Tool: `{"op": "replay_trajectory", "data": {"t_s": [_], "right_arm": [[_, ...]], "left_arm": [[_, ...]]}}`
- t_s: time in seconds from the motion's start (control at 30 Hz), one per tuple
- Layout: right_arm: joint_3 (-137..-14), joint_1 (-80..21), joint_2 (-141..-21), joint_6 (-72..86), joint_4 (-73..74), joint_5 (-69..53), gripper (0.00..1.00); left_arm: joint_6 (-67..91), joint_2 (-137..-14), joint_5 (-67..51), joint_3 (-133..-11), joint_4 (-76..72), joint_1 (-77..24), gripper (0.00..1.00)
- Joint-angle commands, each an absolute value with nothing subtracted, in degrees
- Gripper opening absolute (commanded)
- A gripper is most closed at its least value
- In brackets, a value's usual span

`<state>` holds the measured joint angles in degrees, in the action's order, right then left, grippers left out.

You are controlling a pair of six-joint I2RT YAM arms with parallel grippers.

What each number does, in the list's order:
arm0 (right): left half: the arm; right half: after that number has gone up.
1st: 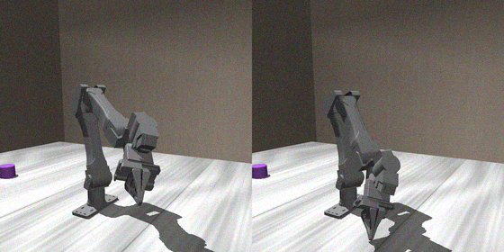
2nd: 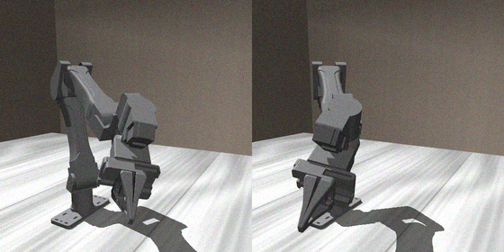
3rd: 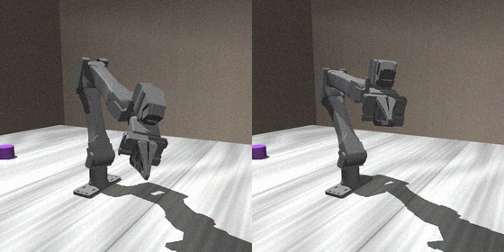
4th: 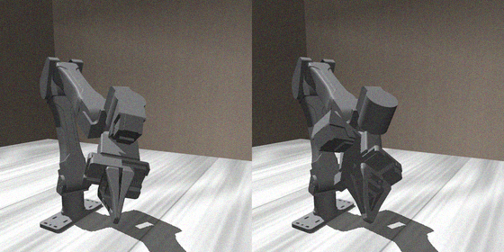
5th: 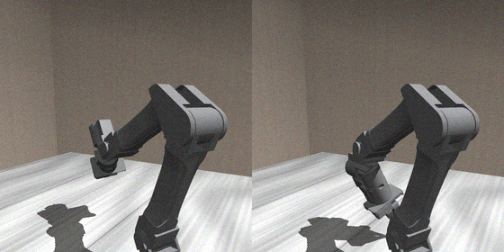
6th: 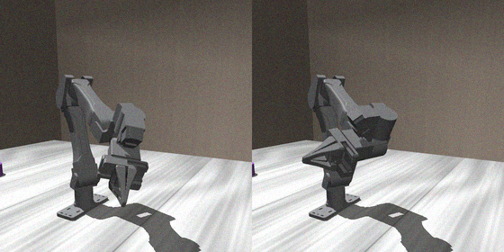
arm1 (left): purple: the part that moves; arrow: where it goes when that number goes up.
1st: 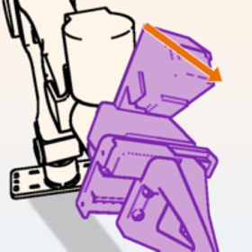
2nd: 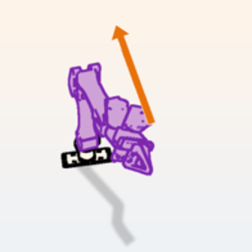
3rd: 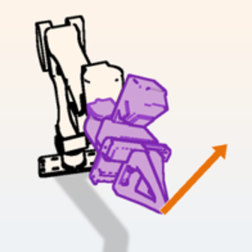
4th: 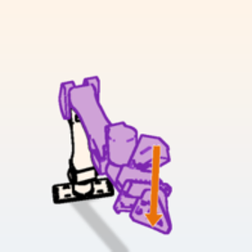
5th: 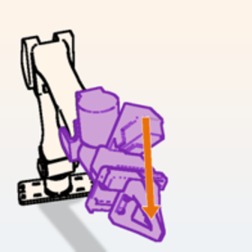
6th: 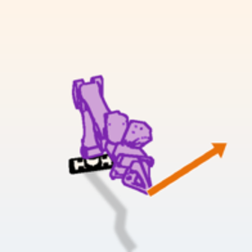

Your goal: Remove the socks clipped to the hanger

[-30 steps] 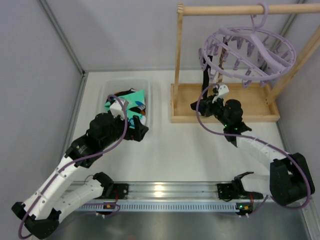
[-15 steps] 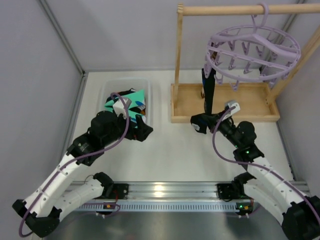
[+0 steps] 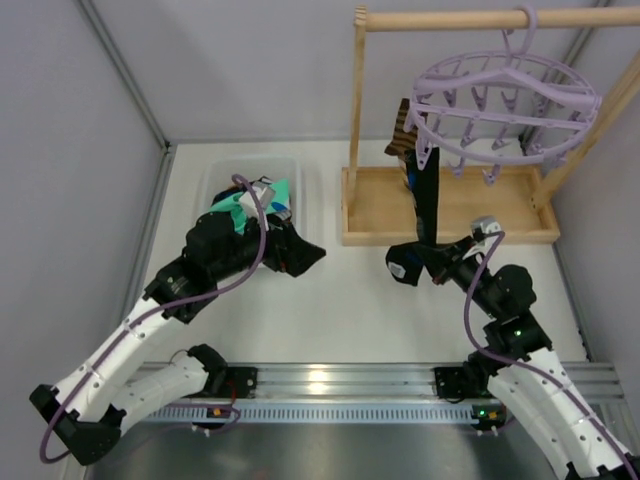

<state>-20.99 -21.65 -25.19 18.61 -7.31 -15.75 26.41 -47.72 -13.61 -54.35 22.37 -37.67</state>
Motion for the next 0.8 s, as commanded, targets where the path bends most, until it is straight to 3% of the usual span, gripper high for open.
{"op": "replay_trajectory", "data": {"t_s": [0.0, 0.3, 0.77], "right_arm": [[-22.06, -22.24, -21.98, 22.93, -2.20, -15.30, 0.00], [-25.49, -22.24, -14.24, 25.93, 7.29, -17.39, 0.00], [-31.99, -22.24, -6.95, 27.68, 14.94, -22.49, 0.00]], "left_arm": [[29.08, -48.95, -19.59, -57.82, 8.72, -38.84, 0.98], [30.15, -59.65, -19.16, -65.37, -8.07, -44.12, 0.98], [34.19, -88.14, -25.49, -91.57, -14.24, -45.18, 0.98]]}}
